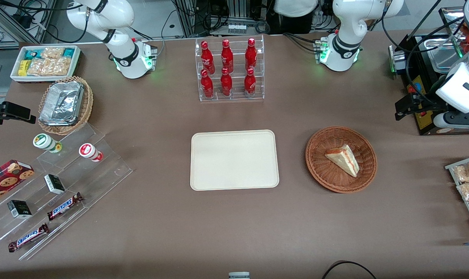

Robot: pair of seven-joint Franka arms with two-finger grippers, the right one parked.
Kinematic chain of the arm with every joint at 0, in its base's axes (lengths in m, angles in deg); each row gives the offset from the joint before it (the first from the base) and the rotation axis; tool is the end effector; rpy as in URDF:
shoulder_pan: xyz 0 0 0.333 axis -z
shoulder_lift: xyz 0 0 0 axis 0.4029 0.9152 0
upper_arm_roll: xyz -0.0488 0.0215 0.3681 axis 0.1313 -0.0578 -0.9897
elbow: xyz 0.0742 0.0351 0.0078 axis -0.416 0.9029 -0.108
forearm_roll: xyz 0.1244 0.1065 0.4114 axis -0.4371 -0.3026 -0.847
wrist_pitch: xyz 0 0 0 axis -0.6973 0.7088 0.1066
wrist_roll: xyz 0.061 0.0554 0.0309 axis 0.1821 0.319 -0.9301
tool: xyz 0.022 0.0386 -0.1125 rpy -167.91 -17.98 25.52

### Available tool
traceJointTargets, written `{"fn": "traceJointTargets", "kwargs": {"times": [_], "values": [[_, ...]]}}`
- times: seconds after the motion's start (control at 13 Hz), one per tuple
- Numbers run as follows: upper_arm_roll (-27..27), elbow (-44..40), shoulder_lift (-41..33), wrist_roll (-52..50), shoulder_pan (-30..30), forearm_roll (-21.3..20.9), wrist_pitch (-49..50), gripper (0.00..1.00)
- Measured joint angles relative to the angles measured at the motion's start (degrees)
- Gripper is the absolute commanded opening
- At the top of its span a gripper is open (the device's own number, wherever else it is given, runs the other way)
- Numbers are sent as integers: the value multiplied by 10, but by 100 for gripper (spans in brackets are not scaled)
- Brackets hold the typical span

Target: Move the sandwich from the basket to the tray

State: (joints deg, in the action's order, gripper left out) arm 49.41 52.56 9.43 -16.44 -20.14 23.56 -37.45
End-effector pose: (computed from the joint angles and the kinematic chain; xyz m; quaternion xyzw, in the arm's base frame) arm 0.6103 -0.0457 0.6572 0.9994 -0.0329 -0.0091 0.0022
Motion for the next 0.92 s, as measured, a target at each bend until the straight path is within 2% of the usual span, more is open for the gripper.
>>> {"fn": "traceJointTargets", "kwargs": {"times": [0.31,0.54,0.69,0.92], "values": [[0,2,2,0,0,-2,5,100],[1,23,10,-18,0,-20,1,100],[13,68,21,-86,0,-23,-53,100],[34,163,30,-249,0,-19,-191,100]]}}
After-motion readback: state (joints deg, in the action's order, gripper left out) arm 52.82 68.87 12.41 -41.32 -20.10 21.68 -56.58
